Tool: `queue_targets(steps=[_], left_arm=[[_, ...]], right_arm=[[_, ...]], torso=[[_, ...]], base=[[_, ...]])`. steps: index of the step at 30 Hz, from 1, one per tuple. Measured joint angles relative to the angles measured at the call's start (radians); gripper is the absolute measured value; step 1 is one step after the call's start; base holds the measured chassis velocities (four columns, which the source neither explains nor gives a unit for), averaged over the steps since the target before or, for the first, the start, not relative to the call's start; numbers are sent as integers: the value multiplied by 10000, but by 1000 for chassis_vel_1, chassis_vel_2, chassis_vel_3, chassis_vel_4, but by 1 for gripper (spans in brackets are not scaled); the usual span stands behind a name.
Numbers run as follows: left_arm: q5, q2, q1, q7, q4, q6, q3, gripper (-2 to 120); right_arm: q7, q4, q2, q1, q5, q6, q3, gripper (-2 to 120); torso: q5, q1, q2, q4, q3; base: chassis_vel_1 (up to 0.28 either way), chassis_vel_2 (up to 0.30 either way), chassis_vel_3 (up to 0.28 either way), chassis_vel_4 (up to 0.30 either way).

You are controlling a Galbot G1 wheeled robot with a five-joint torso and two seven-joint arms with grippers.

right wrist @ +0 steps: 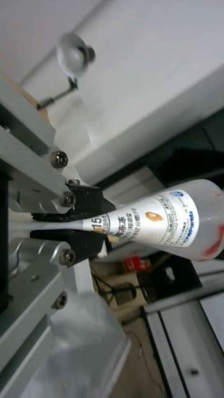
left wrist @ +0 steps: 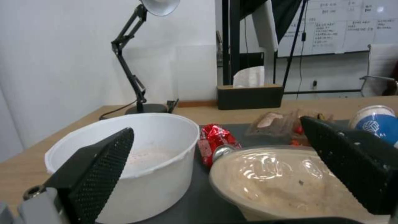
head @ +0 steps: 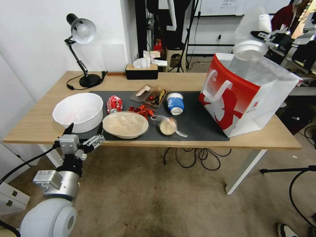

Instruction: Pick up the trash from the table and place it into the takeout bag.

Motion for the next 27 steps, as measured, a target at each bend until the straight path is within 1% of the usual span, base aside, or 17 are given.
queue_targets(steps=[1,4,5,8,15,17,20,21,24,25,26,27], left_arm=[[0,0,0,0,0,0,0,100],[40,-25,10,0,-2,4,30,100],[40,-25,10,0,-2,4,30,100],[58,-51,23,7,24,4,40,100],[58,-51,43,18,45,-13,-4,100],[56,-43,53,20,45,-17,-26,100],[43,-12,75,22,46,-24,-65,100],[43,-12,75,22,46,-24,-65,100],[32,-5,78,23,53,-28,-64,100],[32,-5,78,23,53,-28,-64,100],[32,-5,77,23,58,-28,-59,100],[30,-8,73,23,69,-29,-46,100]], right_arm=[[0,0,0,0,0,0,0,0],[-236,-676,25,103,-649,22,-73,0],[-236,-676,25,103,-649,22,-73,0],[-276,-1176,159,308,-894,33,-257,0],[-264,-1493,553,409,-1240,-187,-550,0],[-256,-1492,653,367,-1268,-256,-563,2],[-235,-1433,809,260,-1283,-330,-567,17],[-235,-1433,809,260,-1283,-330,-567,17],[-220,-1371,841,134,-1302,-356,-564,30],[-220,-1371,841,134,-1302,-356,-564,30],[-216,-1362,841,112,-1302,-365,-556,33],[-211,-1344,833,77,-1302,-376,-535,39]], torso=[[0,0,0,0,0],[-1,0,0,1,0],[-1,0,0,1,0],[0,0,0,0,0],[-1,0,0,3,0],[-2,0,0,2,0],[-2,0,0,3,0],[-2,0,0,3,0],[-2,0,0,1,0],[-2,0,0,1,0],[-2,0,0,1,0],[-1,0,0,1,0]], base=[[0,0,0,0],[0,0,0,0],[0,0,0,0],[0,0,0,0],[0,0,0,0],[0,0,0,0],[0,0,0,0],[0,0,0,0],[0,0,0,0],[0,0,0,0],[0,0,0,0],[0,0,0,0]])
